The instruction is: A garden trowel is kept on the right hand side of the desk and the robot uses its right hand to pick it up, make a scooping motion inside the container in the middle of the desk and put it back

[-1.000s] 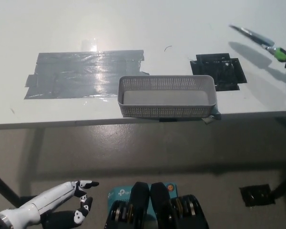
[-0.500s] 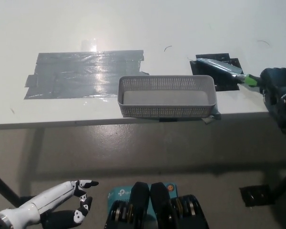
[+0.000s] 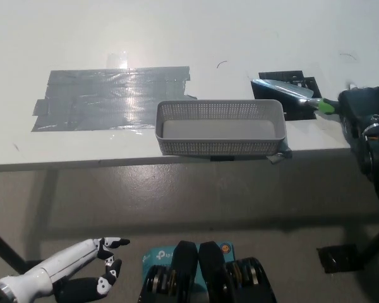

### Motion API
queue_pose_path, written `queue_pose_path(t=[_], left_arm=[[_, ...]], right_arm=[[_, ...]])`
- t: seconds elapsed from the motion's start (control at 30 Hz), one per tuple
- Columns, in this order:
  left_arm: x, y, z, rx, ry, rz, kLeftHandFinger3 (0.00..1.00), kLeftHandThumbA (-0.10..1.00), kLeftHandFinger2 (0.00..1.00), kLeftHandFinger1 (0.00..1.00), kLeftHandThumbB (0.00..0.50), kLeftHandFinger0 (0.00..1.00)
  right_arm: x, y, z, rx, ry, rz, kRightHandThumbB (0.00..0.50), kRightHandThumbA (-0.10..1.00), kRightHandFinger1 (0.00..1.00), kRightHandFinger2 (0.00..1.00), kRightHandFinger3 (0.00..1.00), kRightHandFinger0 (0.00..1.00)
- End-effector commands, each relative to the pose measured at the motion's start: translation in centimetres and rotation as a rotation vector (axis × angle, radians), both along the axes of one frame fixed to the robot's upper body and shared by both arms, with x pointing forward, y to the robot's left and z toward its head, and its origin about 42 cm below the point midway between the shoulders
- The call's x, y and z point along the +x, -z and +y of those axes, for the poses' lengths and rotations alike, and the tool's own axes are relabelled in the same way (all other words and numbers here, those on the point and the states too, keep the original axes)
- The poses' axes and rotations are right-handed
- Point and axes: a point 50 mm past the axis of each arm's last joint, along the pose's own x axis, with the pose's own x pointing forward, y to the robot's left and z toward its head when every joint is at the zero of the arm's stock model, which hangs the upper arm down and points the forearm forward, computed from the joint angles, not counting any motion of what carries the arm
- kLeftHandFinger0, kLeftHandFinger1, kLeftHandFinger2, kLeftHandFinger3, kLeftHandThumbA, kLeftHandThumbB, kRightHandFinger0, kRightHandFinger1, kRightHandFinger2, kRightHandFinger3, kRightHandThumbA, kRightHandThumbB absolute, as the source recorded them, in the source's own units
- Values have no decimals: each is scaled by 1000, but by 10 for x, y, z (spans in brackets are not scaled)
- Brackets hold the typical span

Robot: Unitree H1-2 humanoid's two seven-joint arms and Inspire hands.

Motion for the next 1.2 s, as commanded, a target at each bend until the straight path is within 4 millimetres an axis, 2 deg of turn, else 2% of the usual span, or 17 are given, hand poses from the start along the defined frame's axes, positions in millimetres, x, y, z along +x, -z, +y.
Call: queue_pose_path(t=[0.0, 0.07, 0.1, 0.2, 0.33, 0.37, 0.4, 0.43, 0.47, 0.67, 0.77, 0.87, 0.9, 0.93, 1.0, 1.1, 1.17], left_arm=[[-1, -9, 4, 15, -13, -29, 1000, 1000, 1000, 1000, 251, 1000], [-1, -8, 3, 13, -12, -26, 1000, 1000, 1000, 1000, 250, 1000], [-1, -8, 3, 13, -14, -25, 1000, 1000, 1000, 1000, 259, 1000], [0, -8, 3, 20, -11, -31, 1000, 1000, 1000, 1000, 242, 1000], [0, -9, 4, 13, -10, -28, 1000, 1000, 1000, 1000, 227, 1000], [0, -9, 4, 17, -10, -32, 1000, 1000, 1000, 1000, 230, 1000], [0, -9, 4, 31, -16, -39, 1000, 1000, 1000, 1000, 251, 1000], [0, -9, 5, 32, -19, -40, 1000, 1000, 1000, 1000, 252, 1000], [0, -8, 5, 30, -18, -32, 1000, 1000, 1000, 1000, 271, 1000], [-1, -8, 7, 19, -25, -29, 1000, 1000, 1000, 1000, 268, 1000], [-2, -8, 7, 23, -21, -31, 1000, 1000, 1000, 1000, 266, 1000], [-2, -7, 8, 17, -28, -25, 1000, 1000, 1000, 1000, 273, 1000], [-1, -7, 8, 12, -27, -24, 1000, 1000, 1000, 1000, 271, 1000], [-1, -7, 8, 12, -27, -24, 1000, 1000, 1000, 1000, 271, 1000], [-1, -8, 8, 10, -24, -22, 1000, 1000, 1000, 1000, 255, 1000], [-1, -7, 7, 8, -23, -22, 1000, 1000, 1000, 1000, 241, 1000], [-1, -7, 7, 6, -23, -22, 1000, 1000, 1000, 1000, 240, 1000]], right_arm=[[6, -51, -8, 117, 109, 83, 500, 605, 1000, 1000, 1000, 1000], [6, -53, -8, 133, 111, 100, 500, 611, 1000, 1000, 1000, 1000], [7, -62, -9, 179, 119, 125, 500, 666, 1000, 1000, 1000, 1000], [5, -80, -9, 221, 129, 139, 500, 636, 1000, 1000, 1000, 1000], [4, -95, -15, 273, 131, 176, 500, 674, 1000, 1000, 1000, 1000], [3, -99, -17, 278, 130, 192, 500, 709, 1000, 1000, 1000, 1000], [4, -102, -20, 296, 130, 204, 500, 712, 1000, 1000, 1000, 1000], [5, -103, -19, 297, 130, 206, 500, 712, 1000, 1000, 1000, 1000], [2, -109, -22, 291, 123, 210, 500, 738, 1000, 1000, 1000, 1000], [-17, -135, -34, 359, 63, 219, 500, 793, 1000, 1000, 1000, 1000], [-39, -151, -44, 441, 7, 192, 500, 832, 1000, 1000, 1000, 1000], [-58, -159, -52, 513, -29, 143, 500, 859, 1000, 1000, 1000, 1000], [-79, -164, -56, 571, -81, 98, 500, 853, 1000, 1000, 1000, 1000], [-82, -164, -56, 579, -85, 94, 500, 852, 1000, 1000, 1000, 1000], [-102, -167, -60, 610, -120, 57, 500, 886, 1000, 1000, 1000, 1000], [-132, -163, -69, 714, -164, 17, 500, 863, 1000, 1000, 1000, 1000], [-135, -162, -70, 726, -165, 14, 500, 854, 1000, 1000, 1000, 1000]])
